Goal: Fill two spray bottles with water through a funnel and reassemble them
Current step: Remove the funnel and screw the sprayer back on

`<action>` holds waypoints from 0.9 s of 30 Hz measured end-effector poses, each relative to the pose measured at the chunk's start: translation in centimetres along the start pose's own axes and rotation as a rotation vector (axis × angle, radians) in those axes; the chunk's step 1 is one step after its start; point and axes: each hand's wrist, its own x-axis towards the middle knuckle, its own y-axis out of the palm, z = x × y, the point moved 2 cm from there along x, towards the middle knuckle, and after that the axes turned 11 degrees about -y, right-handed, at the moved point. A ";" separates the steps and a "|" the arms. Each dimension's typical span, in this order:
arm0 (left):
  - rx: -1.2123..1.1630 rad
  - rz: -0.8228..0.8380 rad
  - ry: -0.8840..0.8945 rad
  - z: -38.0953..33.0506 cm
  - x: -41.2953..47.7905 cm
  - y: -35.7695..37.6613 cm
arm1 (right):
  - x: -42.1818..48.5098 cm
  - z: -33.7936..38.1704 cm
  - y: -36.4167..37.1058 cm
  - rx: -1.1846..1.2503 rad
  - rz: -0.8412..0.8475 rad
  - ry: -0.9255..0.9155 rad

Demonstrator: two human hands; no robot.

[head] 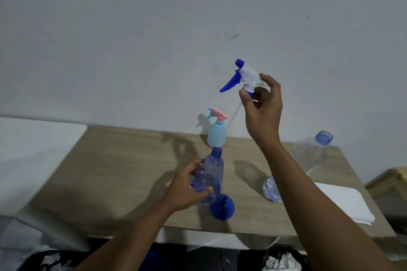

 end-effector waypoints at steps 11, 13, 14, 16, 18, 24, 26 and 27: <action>-0.051 0.009 0.058 -3.5 -1.6 0.3 | -7.0 -0.1 -1.2 0.105 0.299 0.325; -0.042 0.023 0.073 -4.1 -1.9 0.4 | -7.4 0.4 -1.8 0.127 0.291 0.362; -0.036 0.031 0.078 -4.3 -2.0 0.5 | -7.5 0.7 -2.0 0.133 0.280 0.371; -0.022 0.053 0.076 -4.9 -2.3 0.6 | -7.8 1.3 -2.5 0.138 0.269 0.383; -0.014 0.067 0.071 -5.5 -2.6 0.7 | -8.0 1.8 -2.8 0.129 0.274 0.370; -0.004 0.077 0.097 -6.9 -3.1 0.8 | -7.9 2.6 -3.7 0.071 0.278 0.293; -0.012 0.081 0.102 -7.4 -3.3 0.7 | -7.8 2.8 -4.0 0.076 0.277 0.277; -0.018 0.083 0.109 -7.6 -3.3 0.7 | -7.7 3.0 -4.1 0.082 0.279 0.271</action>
